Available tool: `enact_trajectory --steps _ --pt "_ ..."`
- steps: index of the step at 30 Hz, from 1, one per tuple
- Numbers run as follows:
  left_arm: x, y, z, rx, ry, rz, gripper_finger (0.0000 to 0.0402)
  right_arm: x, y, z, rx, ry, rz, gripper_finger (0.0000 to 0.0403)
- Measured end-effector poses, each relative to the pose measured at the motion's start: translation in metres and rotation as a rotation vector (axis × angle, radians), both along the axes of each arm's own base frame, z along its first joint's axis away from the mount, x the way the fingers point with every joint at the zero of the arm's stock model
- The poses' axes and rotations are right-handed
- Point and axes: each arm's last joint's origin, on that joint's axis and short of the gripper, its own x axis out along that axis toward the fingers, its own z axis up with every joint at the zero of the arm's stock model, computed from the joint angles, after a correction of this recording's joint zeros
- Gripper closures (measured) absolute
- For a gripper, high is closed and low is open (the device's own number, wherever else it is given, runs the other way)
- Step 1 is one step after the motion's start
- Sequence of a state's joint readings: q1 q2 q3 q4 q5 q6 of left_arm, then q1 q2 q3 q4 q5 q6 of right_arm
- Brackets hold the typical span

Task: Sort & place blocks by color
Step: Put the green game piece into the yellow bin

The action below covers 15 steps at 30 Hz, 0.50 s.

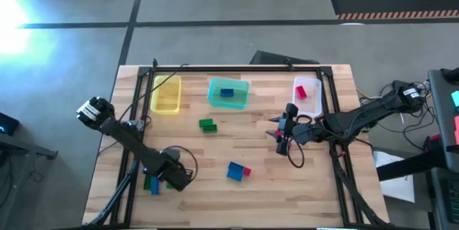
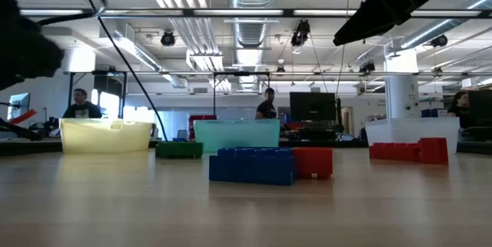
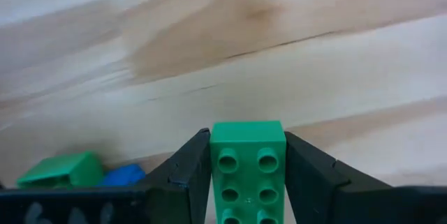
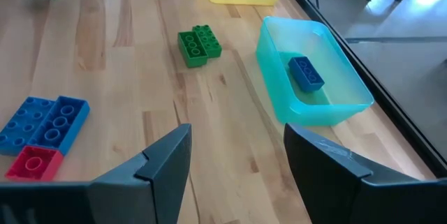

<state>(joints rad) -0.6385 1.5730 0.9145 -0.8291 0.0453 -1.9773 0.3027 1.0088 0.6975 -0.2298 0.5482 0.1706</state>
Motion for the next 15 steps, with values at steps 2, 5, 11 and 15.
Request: enact_trajectory --steps 2,5,11,15 --pt "0.011 0.006 0.007 0.0 -0.036 -0.036 0.0275 0.0 0.0 0.0 -0.005 0.002 0.002 0.0184" --pt "0.025 0.023 0.016 0.053 -0.065 -0.096 0.0275 0.0 0.0 0.0 -0.007 0.002 0.004 0.0184" --pt "0.044 0.075 0.039 0.122 -0.049 -0.251 0.0275 0.0 0.0 0.0 -0.017 0.007 0.01 0.0184" --pt "0.048 0.115 0.063 0.201 -0.025 -0.342 0.0275 0.0 0.0 0.0 -0.021 0.009 0.013 0.0184"
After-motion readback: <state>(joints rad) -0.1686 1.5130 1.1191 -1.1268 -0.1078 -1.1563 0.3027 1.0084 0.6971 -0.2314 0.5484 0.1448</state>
